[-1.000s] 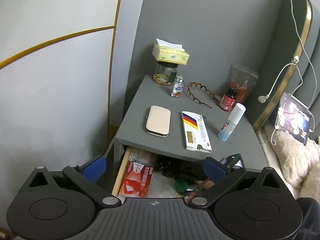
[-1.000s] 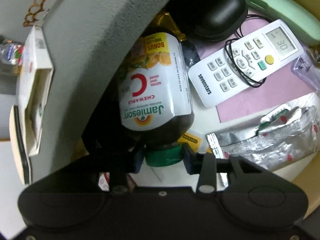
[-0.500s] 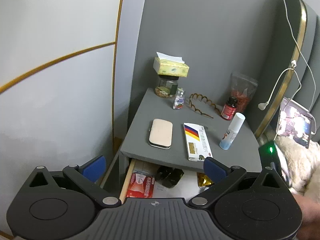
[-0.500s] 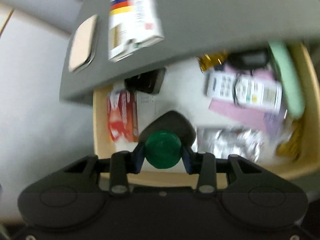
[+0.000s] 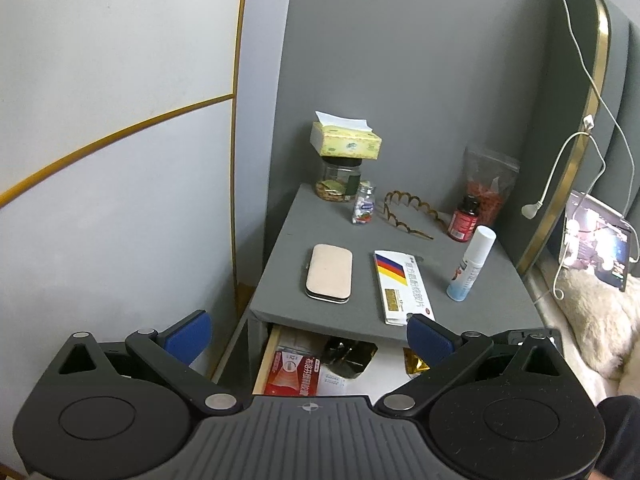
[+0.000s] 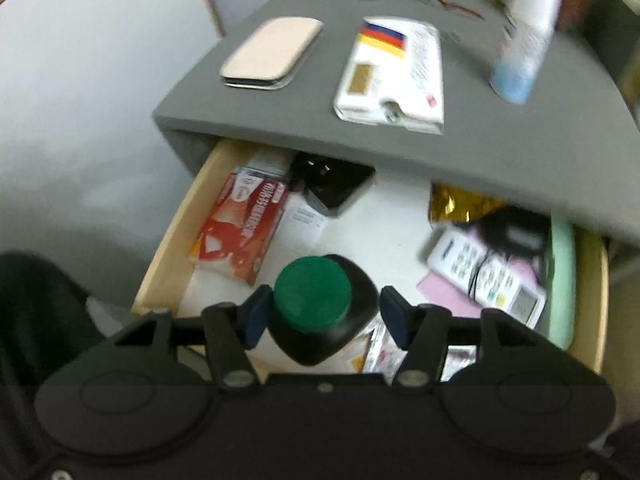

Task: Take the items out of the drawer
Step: 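Close the right tool on the dark bottle's green cap in the drawer, then lift the green-capped bottle out of the drawer with the right tool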

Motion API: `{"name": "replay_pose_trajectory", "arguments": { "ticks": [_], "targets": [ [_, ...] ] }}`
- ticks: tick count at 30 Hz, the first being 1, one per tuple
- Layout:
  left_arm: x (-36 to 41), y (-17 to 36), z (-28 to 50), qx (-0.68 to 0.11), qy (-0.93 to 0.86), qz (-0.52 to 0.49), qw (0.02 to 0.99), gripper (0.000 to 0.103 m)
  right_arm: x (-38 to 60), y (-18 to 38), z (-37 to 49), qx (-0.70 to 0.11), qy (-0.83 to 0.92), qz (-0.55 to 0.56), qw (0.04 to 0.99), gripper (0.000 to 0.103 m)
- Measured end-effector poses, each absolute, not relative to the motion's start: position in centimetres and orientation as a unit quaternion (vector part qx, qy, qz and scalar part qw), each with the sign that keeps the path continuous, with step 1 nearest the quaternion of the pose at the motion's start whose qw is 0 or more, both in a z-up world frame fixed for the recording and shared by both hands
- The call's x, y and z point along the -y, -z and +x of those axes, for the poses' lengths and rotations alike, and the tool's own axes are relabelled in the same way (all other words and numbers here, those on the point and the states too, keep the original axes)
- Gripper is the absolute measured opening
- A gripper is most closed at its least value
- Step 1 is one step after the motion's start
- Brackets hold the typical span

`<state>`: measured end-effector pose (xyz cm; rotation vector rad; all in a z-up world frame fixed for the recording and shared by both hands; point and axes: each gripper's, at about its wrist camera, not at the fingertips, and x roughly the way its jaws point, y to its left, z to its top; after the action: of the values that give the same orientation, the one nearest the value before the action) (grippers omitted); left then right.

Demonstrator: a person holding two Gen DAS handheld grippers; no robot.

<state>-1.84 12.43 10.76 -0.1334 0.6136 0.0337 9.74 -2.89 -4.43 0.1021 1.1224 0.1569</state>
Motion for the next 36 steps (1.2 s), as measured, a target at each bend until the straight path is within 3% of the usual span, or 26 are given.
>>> {"name": "replay_pose_trajectory", "arguments": {
  "ticks": [5, 13, 20, 25, 26, 36],
  "targets": [
    [-12.6, -11.1, -2.0, -0.298, -0.015, -0.076, 0.952, 0.103, 2.4, 5.8, 8.6, -0.528, 0.011, 0.14, 0.838, 0.06],
    [-12.7, -11.4, -2.1, -0.293, -0.007, -0.084, 0.952, 0.103, 0.4, 7.7, 9.2, -0.514, 0.058, 0.077, 0.852, 0.063],
    [-12.6, -11.5, -2.2, -0.293, -0.001, -0.089, 0.952, 0.103, 2.6, 8.1, 9.1, -0.497, -0.092, -0.014, 0.863, 0.062],
    [-12.4, -11.4, -2.1, -0.29, 0.003, -0.086, 0.953, 0.103, 2.1, 9.0, 8.4, -0.506, -0.072, -0.03, 0.859, 0.065],
    [-12.4, -11.3, -2.1, -0.29, 0.001, -0.084, 0.953, 0.103, 1.9, 9.4, 8.3, -0.506, -0.07, -0.031, 0.859, 0.059],
    [-12.3, -11.3, -2.2, -0.287, 0.0, -0.081, 0.954, 0.103, 5.7, 7.5, 6.9, -0.452, -0.064, 0.045, 0.889, 0.055]
  ]
}}
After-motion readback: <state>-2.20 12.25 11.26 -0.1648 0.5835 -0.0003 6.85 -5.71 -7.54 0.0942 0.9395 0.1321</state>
